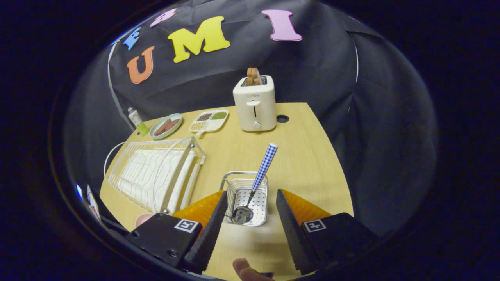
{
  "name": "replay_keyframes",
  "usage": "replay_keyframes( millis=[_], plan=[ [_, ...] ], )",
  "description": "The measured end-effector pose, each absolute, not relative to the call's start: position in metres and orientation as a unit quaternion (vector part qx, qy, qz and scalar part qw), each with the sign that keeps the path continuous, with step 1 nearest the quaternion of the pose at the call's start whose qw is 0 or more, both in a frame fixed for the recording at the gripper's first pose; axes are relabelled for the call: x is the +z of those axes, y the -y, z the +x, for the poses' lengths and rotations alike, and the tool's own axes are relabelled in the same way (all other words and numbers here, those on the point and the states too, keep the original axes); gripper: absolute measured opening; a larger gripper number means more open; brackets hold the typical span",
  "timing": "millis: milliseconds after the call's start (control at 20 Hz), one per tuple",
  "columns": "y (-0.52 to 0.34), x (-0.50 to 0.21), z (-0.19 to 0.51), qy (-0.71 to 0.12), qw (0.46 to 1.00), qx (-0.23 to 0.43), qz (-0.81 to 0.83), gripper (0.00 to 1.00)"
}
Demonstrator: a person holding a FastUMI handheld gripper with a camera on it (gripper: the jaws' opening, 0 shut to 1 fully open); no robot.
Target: Take the plate from the dish rack, then take the spoon from the basket and place it into the plate.
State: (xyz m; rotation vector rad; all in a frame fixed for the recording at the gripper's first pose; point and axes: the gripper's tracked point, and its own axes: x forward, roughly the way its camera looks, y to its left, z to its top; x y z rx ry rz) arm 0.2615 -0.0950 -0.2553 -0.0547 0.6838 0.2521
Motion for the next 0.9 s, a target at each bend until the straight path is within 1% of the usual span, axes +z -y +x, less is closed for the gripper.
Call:
replay_keyframes(
  millis=[200, 350, 450, 550, 650, 750, 900],
  plan=[
    [0.095, -0.252, 0.298, -0.293, 0.949, 0.111, -0.029, 0.83],
    [0.089, -0.261, 0.317, -0.292, 0.951, 0.098, -0.022, 0.82],
    [0.086, -0.262, 0.328, -0.287, 0.953, 0.091, -0.012, 0.80],
    [0.084, -0.259, 0.332, -0.272, 0.959, 0.083, -0.005, 0.76],
    [0.081, -0.268, 0.328, -0.294, 0.952, 0.083, -0.003, 0.50],
    [0.075, -0.261, 0.326, -0.289, 0.953, 0.090, -0.010, 0.24],
    [0.074, -0.246, 0.319, -0.275, 0.957, 0.086, -0.038, 0.17]
  ],
)
